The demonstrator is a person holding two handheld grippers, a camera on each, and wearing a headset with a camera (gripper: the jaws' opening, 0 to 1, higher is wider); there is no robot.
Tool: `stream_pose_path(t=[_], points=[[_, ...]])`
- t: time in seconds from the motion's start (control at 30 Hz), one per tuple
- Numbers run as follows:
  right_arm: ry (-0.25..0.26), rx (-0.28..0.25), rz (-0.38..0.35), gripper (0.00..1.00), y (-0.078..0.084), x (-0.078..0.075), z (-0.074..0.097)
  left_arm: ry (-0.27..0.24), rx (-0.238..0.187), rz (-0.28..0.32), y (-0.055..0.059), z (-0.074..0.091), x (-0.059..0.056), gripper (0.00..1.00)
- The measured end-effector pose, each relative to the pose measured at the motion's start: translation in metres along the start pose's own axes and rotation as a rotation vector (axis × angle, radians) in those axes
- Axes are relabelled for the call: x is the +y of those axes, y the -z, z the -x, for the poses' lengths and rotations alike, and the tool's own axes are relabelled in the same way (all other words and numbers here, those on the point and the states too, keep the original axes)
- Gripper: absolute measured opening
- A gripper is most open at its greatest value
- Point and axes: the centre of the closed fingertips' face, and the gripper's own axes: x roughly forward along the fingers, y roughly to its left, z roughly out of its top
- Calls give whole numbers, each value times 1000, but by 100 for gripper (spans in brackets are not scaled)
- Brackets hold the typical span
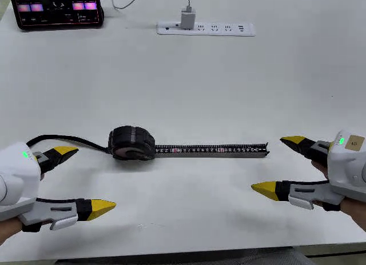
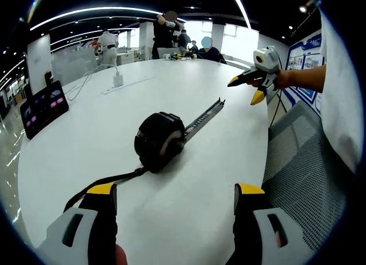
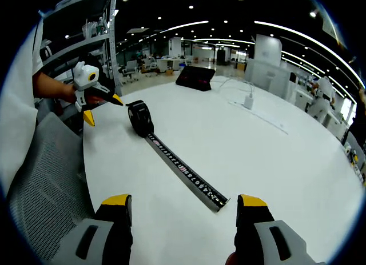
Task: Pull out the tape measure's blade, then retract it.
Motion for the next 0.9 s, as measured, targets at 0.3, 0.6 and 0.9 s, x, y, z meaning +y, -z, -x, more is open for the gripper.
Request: stream_pose_path(t=[0.3,0.6,0.9], points=[[9,-23,-30,82,8,5,4,-33,-31,45,3,6,-1,85],[11,-14,-52,84,25,8,5,-62,-51,107,14,11,-1,89],[6,-30,-88,87,34,11,9,-73,-54,131,22,16,-2,91]])
